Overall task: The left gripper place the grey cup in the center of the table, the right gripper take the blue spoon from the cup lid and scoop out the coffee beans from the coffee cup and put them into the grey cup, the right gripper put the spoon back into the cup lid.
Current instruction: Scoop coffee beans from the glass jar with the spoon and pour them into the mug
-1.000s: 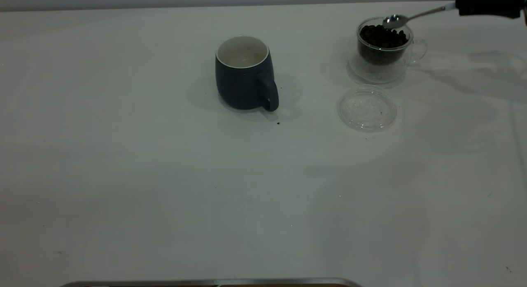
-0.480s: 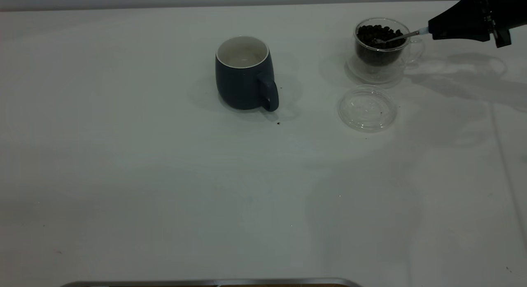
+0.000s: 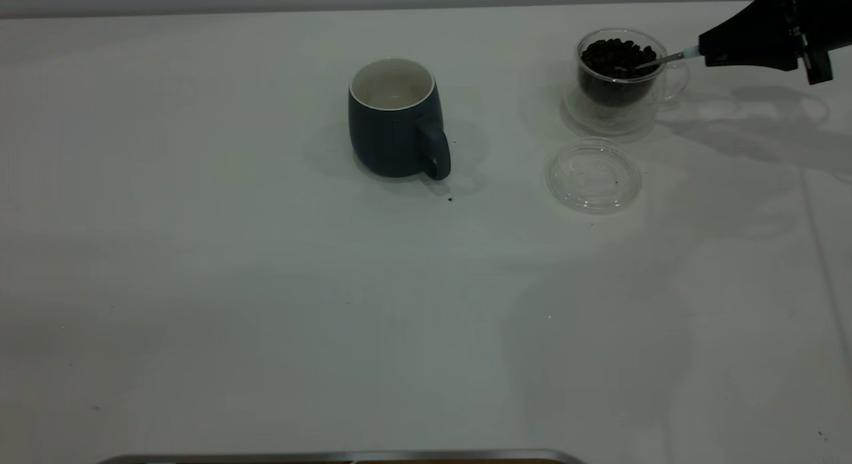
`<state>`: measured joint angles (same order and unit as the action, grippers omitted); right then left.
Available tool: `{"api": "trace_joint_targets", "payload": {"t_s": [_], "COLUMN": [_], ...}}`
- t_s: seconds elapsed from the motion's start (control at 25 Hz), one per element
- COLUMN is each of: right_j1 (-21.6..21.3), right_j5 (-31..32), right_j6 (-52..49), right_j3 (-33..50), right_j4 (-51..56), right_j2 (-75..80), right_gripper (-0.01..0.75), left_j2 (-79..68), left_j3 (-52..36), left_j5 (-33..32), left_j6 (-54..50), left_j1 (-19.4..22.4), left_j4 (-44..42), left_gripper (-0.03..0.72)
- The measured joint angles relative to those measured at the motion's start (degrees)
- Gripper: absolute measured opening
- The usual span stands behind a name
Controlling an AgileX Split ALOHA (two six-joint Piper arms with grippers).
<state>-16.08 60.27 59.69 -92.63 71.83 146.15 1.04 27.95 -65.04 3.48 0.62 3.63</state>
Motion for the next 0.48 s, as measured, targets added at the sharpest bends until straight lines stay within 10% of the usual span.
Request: {"api": "trace_joint_targets", "payload": {"t_s": [0.48], "right_j1": [-1.92], "right_j5": [3.14], "right_j6": [-0.61], "right_j3": [0.00], "right_j4": [0.53], "right_j2": [0.07], "right_gripper": [0.099], "left_j2": [0.00], "left_j3": [0.00], "left_j5": [0.00], "left_j6": [0.00], "left_j1": [0.00], "left_j4": [0.00], "left_gripper": [0.544]}}
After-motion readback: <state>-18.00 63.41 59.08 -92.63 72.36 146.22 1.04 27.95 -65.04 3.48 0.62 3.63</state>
